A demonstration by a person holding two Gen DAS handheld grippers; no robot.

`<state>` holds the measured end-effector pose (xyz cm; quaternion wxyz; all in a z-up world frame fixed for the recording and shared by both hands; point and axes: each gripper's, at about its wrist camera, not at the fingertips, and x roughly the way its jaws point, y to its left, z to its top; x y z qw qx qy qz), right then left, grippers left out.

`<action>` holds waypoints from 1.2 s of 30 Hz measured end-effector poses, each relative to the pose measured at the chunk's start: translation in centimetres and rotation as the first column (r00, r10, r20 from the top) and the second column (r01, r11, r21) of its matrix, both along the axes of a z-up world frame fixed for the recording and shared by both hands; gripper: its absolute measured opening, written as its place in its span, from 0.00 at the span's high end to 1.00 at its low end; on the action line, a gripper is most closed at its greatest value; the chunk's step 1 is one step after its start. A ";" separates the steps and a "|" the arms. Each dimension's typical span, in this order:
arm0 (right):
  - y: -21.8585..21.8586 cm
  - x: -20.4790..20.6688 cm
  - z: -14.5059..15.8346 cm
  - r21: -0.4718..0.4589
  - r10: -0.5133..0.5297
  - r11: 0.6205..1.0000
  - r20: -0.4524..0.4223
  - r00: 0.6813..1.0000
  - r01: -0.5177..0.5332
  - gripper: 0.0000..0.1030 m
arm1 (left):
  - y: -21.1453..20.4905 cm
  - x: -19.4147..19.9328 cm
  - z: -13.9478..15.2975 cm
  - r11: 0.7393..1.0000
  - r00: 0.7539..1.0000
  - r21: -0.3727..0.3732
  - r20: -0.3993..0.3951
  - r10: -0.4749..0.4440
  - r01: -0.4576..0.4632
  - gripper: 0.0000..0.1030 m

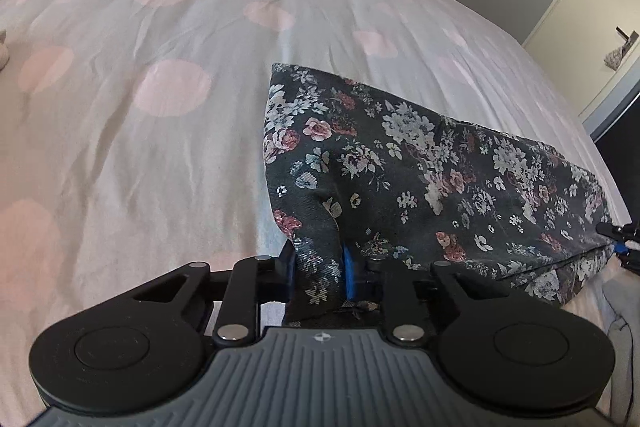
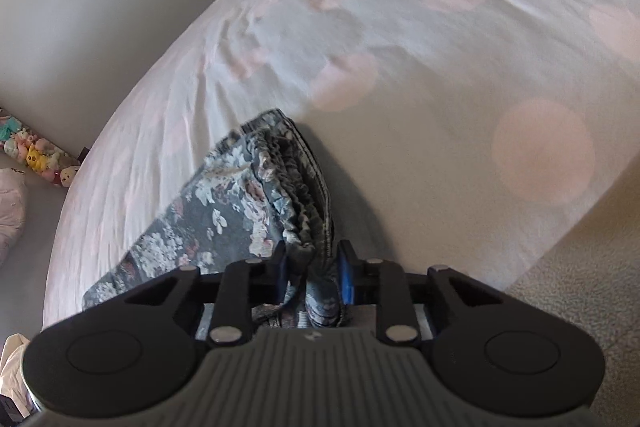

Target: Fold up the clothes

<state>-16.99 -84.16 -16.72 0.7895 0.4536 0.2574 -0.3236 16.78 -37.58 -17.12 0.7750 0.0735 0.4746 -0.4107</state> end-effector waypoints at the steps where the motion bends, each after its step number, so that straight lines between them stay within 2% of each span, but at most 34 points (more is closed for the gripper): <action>1: 0.2 0.0 0.7 -0.005 0.000 1.000 0.008 1.000 0.000 0.76 | -0.2 -0.1 0.7 1.000 1.000 0.007 0.014 -0.012 0.012 0.83; 8: 3.2 -0.1 5.2 -0.008 0.037 0.999 0.008 0.999 -0.037 0.79 | -0.7 -0.2 4.7 0.999 0.996 0.030 0.081 -0.047 0.045 0.86; 12: 6.9 -0.8 5.5 0.035 0.066 0.997 0.004 0.998 -0.066 0.80 | -1.0 0.2 7.2 0.999 0.997 0.042 0.066 -0.036 0.034 0.86; 15: 10.5 -1.9 5.2 0.074 0.091 0.993 0.019 0.996 -0.093 0.80 | 1.4 -1.3 8.7 0.998 0.994 0.057 0.096 -0.043 0.038 0.86; 17: 12.9 -2.5 5.1 0.096 0.117 0.988 0.033 0.993 -0.119 0.80 | 0.3 -3.3 9.9 0.998 0.991 0.053 0.125 -0.044 0.038 0.86; 20: 16.4 -3.3 4.8 0.119 0.159 0.979 0.051 0.986 -0.164 0.81 | 2.4 -4.7 10.6 0.999 0.991 0.048 0.134 -0.026 0.019 0.86; 23: 18.9 -3.4 4.3 0.111 0.200 0.973 0.026 0.979 -0.202 0.81 | 3.7 -5.7 10.0 0.998 0.991 0.055 0.132 -0.006 -0.001 0.86; 30: 20.7 -2.1 1.9 0.061 0.215 0.976 -0.098 0.972 -0.209 0.80 | 4.7 -6.0 5.5 0.997 0.991 0.054 0.125 0.041 -0.048 0.86; 34: 20.9 -1.3 1.0 0.054 0.218 0.976 -0.149 0.964 -0.213 0.73 | 4.8 -5.1 2.4 0.996 0.994 0.063 0.095 0.060 -0.066 0.83; 36: 20.9 -1.0 0.7 0.047 0.219 0.976 -0.173 0.960 -0.214 0.69 | 5.2 -5.0 1.3 0.996 0.994 0.056 0.083 0.069 -0.074 0.78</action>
